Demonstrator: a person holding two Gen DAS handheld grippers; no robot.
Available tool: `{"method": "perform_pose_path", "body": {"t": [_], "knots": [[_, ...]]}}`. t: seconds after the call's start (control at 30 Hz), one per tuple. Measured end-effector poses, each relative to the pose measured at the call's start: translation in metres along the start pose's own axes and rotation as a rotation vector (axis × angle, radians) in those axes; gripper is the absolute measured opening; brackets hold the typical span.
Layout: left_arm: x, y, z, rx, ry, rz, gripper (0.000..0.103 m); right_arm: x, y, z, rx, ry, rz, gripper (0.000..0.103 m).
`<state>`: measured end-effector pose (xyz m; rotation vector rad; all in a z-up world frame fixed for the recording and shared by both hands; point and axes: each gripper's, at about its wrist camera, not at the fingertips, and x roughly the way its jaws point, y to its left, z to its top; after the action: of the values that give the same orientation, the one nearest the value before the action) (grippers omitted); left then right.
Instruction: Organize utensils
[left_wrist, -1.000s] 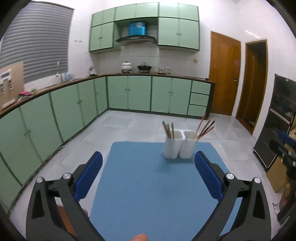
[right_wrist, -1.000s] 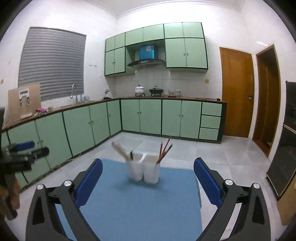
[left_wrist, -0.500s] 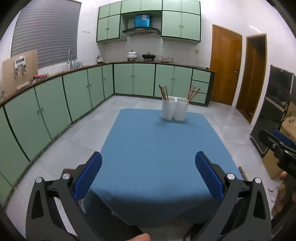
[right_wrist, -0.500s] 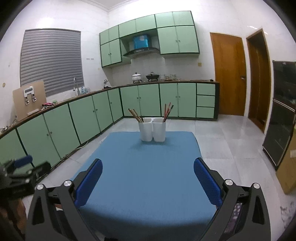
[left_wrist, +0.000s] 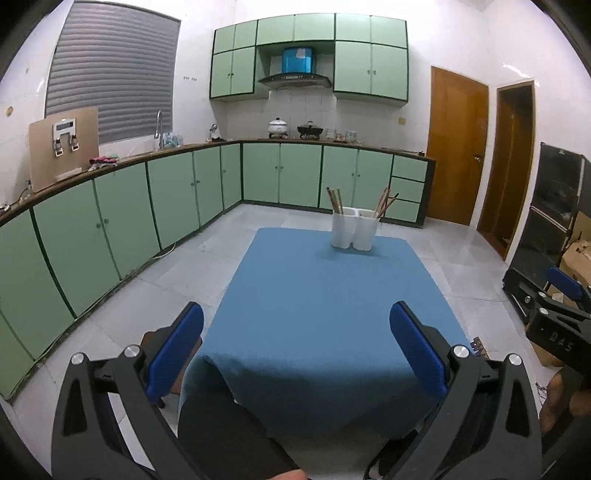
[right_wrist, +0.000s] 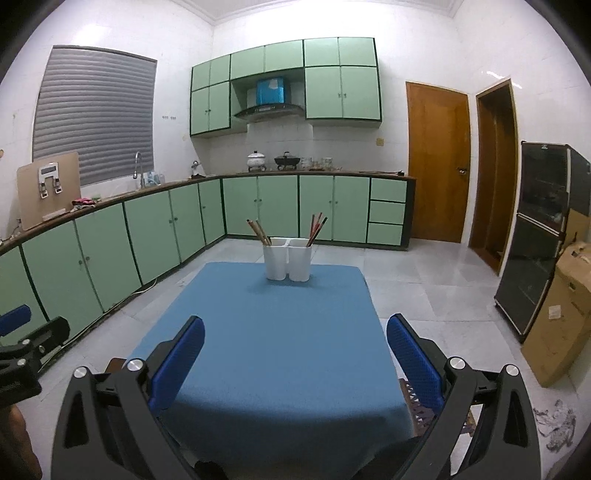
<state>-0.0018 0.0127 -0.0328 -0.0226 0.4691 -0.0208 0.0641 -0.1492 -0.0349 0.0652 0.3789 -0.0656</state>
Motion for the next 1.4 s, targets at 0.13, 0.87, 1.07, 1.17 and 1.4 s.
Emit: {"method": "perform_pose_path", "body": {"t": [0.13, 0.87, 1.07, 1.17, 1.4], "knots": [[-0.010, -0.008, 0.001, 0.028, -0.025, 0.020, 0.098, -0.009, -0.005, -0.003, 0.020, 0.001, -0.004, 0.097], [-0.025, -0.009, -0.002, -0.026, -0.041, 0.009, 0.098, -0.031, -0.006, -0.005, 0.009, -0.025, 0.018, 0.097], [-0.028, -0.015, -0.001, 0.004, -0.047, 0.046, 0.098, -0.034, -0.005, -0.006, 0.001, -0.033, 0.019, 0.097], [-0.029, -0.014, 0.000, 0.006, -0.060, 0.066, 0.098, -0.036, -0.005, -0.005, 0.002, -0.035, 0.017, 0.097], [-0.034, -0.012, 0.000, -0.006, -0.070, 0.063, 0.098, -0.038, -0.005, -0.005, 0.001, -0.039, 0.017, 0.097]]}}
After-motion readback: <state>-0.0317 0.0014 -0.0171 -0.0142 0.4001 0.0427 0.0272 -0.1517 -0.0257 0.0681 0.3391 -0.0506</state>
